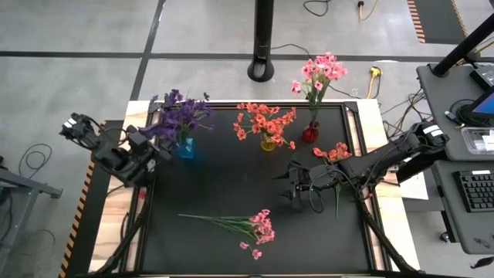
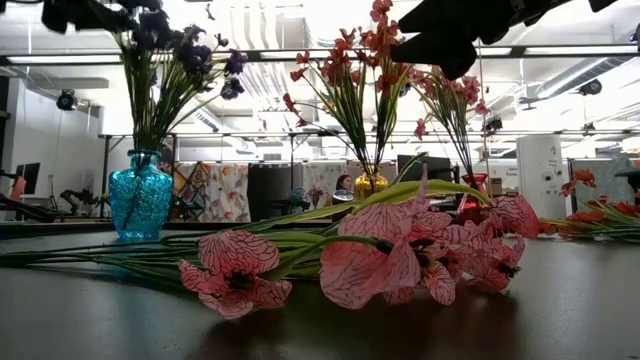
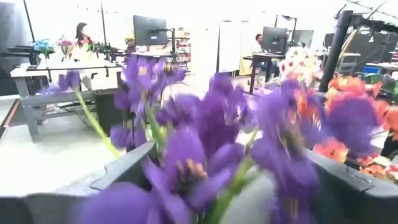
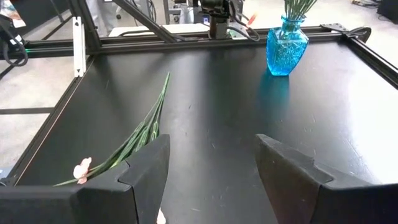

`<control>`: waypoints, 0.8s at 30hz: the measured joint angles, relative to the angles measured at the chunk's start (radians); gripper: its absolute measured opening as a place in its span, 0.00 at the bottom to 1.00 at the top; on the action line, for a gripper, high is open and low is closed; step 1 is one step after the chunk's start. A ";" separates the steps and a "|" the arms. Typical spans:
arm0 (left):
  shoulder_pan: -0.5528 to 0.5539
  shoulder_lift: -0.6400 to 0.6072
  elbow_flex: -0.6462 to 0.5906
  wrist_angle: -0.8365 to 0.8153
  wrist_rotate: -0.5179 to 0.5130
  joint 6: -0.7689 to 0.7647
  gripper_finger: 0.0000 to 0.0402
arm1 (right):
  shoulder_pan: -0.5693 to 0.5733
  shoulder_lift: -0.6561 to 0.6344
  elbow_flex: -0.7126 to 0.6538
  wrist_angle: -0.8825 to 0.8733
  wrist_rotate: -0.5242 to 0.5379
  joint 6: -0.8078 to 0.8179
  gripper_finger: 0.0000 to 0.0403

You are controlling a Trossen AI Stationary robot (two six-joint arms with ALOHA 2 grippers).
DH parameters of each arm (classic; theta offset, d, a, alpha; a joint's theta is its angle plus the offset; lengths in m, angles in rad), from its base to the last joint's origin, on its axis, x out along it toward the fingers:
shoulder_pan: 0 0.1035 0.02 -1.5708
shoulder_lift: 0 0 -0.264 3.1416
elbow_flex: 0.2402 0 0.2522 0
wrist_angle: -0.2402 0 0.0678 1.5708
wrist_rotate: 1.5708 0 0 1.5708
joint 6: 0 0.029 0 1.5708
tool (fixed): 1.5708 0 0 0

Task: Sort flowers into vase by color
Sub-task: Put the violet flowers into the blue flower vase

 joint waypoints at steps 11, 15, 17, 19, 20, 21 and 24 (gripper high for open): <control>0.000 0.082 0.267 -0.010 0.000 0.257 0.79 | 0.000 0.000 0.000 -0.006 0.000 0.000 0.56; 0.000 0.099 0.344 -0.069 0.001 0.276 0.79 | 0.000 0.000 0.000 -0.006 0.000 0.000 0.56; 0.000 0.104 0.353 -0.114 0.001 0.259 0.79 | 0.000 0.000 0.000 -0.006 0.000 0.000 0.56; 0.000 0.110 0.350 -0.162 0.001 0.214 0.79 | 0.000 0.000 0.000 -0.006 0.000 0.000 0.56; 0.000 0.111 0.341 -0.185 0.001 0.191 0.79 | 0.000 0.000 0.000 -0.007 0.000 0.000 0.56; 0.000 0.111 0.331 -0.202 0.001 0.172 0.79 | 0.000 0.000 0.000 -0.007 0.000 0.000 0.56; 0.001 0.106 0.287 -0.215 0.001 0.131 0.79 | 0.000 0.000 0.000 -0.015 0.000 0.005 0.56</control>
